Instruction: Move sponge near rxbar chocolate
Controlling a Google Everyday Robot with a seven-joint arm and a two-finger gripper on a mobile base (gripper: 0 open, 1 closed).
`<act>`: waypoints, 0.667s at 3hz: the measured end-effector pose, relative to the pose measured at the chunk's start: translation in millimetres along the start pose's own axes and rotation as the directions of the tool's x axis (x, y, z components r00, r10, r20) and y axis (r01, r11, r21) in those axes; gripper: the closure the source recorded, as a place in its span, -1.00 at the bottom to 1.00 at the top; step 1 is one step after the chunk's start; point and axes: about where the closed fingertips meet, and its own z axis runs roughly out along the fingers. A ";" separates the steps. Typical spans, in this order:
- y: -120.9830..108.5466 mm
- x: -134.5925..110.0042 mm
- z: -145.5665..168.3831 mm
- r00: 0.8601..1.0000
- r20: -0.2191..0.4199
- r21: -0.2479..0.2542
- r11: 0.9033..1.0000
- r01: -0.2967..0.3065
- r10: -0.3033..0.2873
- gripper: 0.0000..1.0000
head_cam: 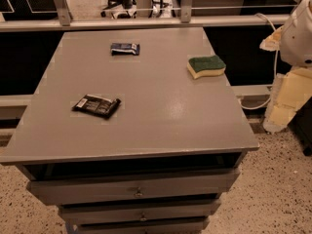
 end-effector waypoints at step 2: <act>-7.7 17.0 15.6 0.976 0.148 0.001 0.987 -0.162 0.160 -1.00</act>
Offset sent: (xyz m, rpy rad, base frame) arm 0.0249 -0.0354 -0.0274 0.4590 -0.0615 -0.2794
